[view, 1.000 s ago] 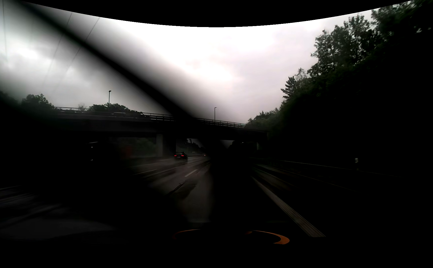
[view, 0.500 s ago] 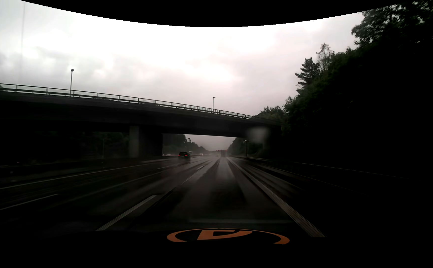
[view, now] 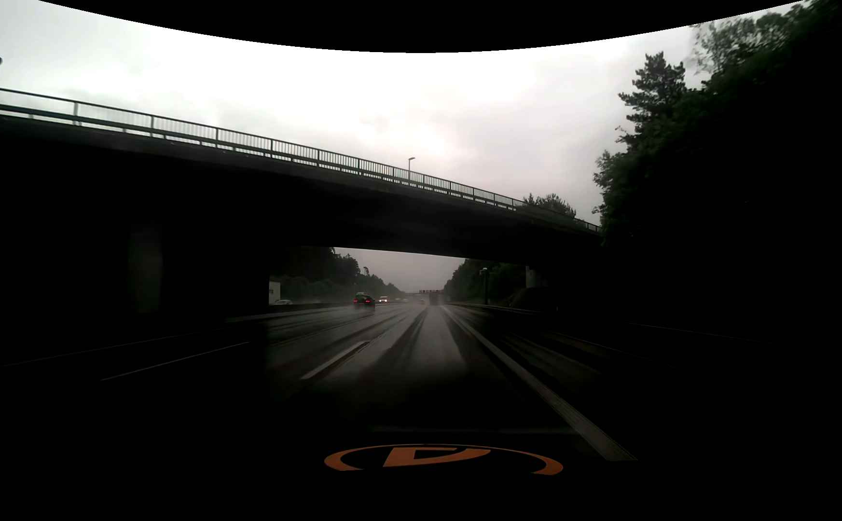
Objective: Follow the waypoints while adhering to traffic rules and regulations
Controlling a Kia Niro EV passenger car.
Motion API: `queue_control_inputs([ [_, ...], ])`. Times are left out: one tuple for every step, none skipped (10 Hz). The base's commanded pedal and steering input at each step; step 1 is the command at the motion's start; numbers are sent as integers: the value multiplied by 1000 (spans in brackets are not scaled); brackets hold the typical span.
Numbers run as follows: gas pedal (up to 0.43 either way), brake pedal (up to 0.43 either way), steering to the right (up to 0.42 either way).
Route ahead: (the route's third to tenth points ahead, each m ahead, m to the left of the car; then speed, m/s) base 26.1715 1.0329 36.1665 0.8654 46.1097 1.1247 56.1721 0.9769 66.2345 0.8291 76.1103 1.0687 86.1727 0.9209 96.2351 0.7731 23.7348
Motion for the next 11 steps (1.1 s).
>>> queue_control_inputs([
  [110,0,-1],
  [110,0,-1],
  [110,0,-1],
  [110,0,-1],
  [110,0,-1],
  [110,0,-1],
  [110,0,-1],
  [110,0,-1],
  [110,0,-1],
  [110,0,-1],
  [110,0,-1],
])
